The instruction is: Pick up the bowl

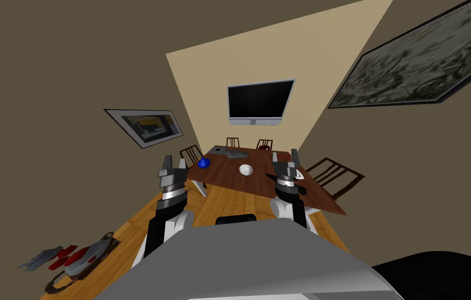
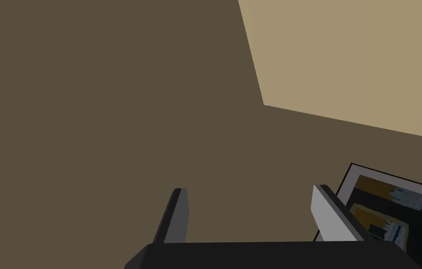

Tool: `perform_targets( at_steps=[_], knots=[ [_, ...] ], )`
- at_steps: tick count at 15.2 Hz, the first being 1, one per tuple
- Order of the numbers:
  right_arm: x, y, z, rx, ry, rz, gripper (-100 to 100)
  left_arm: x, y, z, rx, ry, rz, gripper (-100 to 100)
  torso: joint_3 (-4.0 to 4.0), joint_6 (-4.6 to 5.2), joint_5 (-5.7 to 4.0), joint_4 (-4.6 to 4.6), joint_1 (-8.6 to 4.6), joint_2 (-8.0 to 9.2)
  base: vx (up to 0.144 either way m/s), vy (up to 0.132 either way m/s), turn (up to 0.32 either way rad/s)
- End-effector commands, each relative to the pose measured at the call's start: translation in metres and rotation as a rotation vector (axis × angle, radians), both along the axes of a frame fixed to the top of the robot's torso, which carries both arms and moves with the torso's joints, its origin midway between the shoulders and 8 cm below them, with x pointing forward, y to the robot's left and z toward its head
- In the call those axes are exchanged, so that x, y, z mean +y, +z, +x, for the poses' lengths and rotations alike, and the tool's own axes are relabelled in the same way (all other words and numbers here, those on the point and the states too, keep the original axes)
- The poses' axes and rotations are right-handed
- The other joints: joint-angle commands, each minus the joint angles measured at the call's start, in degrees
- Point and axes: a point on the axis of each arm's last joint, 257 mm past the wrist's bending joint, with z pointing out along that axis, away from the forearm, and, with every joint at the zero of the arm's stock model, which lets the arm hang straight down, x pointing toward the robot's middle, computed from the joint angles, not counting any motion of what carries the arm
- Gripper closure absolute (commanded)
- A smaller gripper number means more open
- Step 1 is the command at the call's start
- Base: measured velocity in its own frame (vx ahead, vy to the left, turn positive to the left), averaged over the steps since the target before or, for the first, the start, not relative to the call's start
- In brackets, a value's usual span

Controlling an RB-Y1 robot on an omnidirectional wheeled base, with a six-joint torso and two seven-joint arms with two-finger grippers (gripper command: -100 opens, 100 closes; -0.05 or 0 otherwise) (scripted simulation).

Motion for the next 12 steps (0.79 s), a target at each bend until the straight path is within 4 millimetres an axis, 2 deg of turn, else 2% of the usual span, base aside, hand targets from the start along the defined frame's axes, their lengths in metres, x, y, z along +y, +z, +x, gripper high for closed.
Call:
perform_targets(
  at_steps=[1,6,7,8,9,10,11,12],
  knots=[
    [0.005,-0.005,0.003,0.017,0.011,-0.040,-100,0.000,0.000,0.000,0.000,0.000,0.000,0,0.00,0.00,0.00,0.00,0.00,0.00,0.001,0.009,0.034],
    [0.017,-0.024,0.013,0.078,0.036,-0.157,-100,0.000,0.000,0.000,0.000,0.000,0.000,0,-0.01,-0.02,0.02,-0.01,0.13,-0.02,0.003,0.031,0.064],
    [0.022,-0.034,0.018,0.104,0.042,-0.204,-100,0.000,0.000,0.000,0.000,0.000,0.000,0,-0.02,-0.01,0.03,-0.01,0.13,-0.03,0.008,0.036,0.078],
    [0.022,-0.034,0.018,0.105,0.043,-0.207,-100,0.000,0.000,0.000,0.000,0.000,0.000,0,-0.02,-0.02,0.03,-0.01,0.13,-0.04,0.007,0.033,0.066],
    [0.026,-0.045,0.022,0.134,0.051,-0.261,-100,0.000,0.000,0.000,0.000,0.000,0.000,0,-0.02,-0.01,0.03,-0.01,0.13,-0.03,0.005,0.041,0.083],
    [0.026,-0.045,0.022,0.134,0.051,-0.261,-100,0.000,0.000,0.000,0.000,0.000,0.000,0,-0.02,-0.02,0.03,-0.01,0.14,-0.03,0.004,0.038,0.075],
    [0.030,-0.058,0.027,0.166,0.057,-0.318,-100,0.000,0.000,0.000,0.000,0.000,0.000,0,-0.02,-0.01,0.03,-0.01,0.14,-0.03,0.007,0.041,0.107],
    [0.030,-0.058,0.027,0.166,0.057,-0.319,-100,0.000,0.000,0.000,0.000,0.000,0.000,0,-0.02,-0.02,0.03,-0.01,0.15,-0.04,0.010,0.041,0.090]
  ],
)
